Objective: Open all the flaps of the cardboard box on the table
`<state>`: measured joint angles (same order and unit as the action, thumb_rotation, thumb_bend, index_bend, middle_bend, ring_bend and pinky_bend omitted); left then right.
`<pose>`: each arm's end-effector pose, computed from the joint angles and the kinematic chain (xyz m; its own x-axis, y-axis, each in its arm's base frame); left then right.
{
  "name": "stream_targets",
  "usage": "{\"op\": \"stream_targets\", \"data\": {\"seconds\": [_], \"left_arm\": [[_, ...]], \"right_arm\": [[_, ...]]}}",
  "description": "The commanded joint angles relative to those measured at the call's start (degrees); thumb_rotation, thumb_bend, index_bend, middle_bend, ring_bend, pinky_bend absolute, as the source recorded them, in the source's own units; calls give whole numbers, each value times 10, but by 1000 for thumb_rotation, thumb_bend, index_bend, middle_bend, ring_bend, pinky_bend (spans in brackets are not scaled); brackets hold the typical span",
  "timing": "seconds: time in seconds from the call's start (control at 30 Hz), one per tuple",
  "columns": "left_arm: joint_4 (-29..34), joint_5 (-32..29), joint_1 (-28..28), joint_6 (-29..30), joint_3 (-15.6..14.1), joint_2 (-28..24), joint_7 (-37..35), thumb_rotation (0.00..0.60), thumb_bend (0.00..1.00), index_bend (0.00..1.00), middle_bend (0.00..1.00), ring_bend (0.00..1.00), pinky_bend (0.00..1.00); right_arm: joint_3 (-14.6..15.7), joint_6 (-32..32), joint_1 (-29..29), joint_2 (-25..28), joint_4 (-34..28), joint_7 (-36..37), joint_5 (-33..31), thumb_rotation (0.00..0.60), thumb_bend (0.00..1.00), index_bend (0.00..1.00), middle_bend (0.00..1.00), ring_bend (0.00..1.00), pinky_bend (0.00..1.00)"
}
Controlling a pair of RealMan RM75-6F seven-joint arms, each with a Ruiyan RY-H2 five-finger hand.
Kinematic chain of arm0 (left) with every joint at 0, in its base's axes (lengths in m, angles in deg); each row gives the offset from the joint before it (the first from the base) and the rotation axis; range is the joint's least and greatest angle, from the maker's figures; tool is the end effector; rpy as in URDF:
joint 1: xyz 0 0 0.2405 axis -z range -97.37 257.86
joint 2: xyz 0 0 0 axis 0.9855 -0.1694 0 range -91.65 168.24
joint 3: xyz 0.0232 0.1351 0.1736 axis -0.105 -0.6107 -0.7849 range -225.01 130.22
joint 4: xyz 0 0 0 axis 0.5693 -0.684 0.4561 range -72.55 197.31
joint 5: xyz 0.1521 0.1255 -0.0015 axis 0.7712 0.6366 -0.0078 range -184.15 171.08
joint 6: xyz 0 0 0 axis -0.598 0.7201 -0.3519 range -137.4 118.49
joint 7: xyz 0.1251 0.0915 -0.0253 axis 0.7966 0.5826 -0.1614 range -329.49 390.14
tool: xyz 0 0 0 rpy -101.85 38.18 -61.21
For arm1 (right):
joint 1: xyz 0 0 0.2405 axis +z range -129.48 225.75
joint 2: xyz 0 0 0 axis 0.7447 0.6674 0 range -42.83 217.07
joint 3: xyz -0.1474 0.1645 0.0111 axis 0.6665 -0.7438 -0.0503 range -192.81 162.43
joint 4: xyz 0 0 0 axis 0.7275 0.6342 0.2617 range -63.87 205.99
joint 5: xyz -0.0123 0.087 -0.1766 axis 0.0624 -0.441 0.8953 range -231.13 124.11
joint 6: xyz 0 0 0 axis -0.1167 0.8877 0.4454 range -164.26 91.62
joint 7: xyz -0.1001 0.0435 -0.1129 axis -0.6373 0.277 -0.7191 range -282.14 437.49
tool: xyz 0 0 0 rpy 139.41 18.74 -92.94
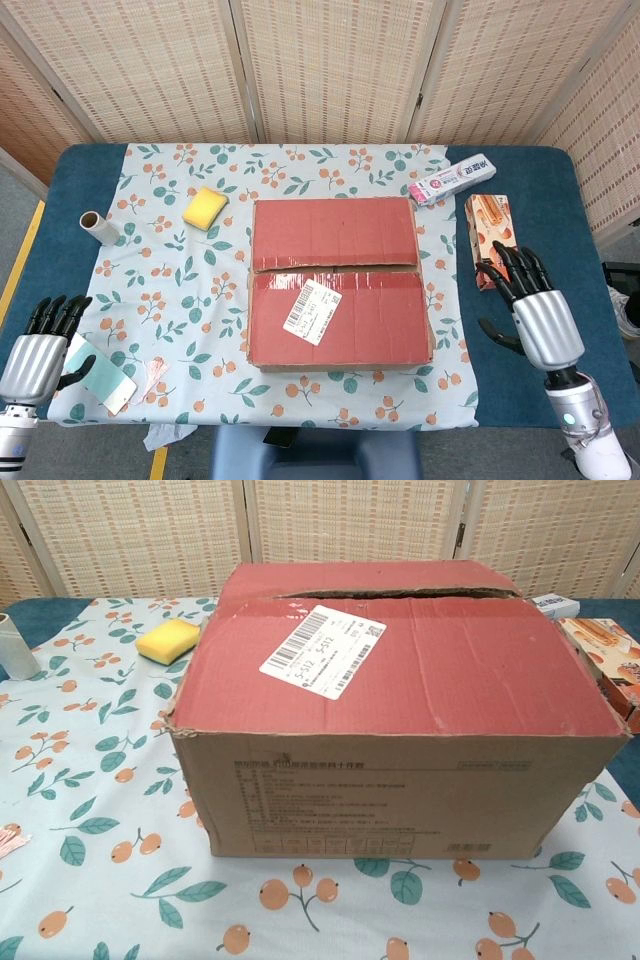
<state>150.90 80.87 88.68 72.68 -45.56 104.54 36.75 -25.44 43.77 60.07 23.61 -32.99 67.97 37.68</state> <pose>-0.2730 0.2045 0.1394 0.5272 0.0326 0.8491 0.8476 -0.0912 -0.5227 -0.1849 -0.2340 0.1472 0.3728 0.0906 0.9235 -0.8886 -0.2518 0.3834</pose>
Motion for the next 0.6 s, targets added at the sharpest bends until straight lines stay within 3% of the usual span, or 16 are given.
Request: {"op": "stream_targets", "data": {"seconds": [0.03, 0.27, 0.6], "left_arm": [[-14, -19, 12, -16, 13, -3, -22, 600, 331, 0, 120, 79, 0], [-46, -32, 31, -50, 21, -12, -74, 600, 331, 0, 120, 74, 0], [-69, -33, 36, -57, 19, -10, -107, 600, 332, 0, 120, 64, 0]], "right_arm": [[-47, -72, 60, -11, -32, -91, -97, 600, 292, 176, 0, 58, 0], [-77, -117, 127, -64, 11, -111, -154, 600, 291, 179, 0, 60, 0], [-73, -141, 175, -122, 67, -113, -181, 600, 292, 180, 0, 59, 0]]}}
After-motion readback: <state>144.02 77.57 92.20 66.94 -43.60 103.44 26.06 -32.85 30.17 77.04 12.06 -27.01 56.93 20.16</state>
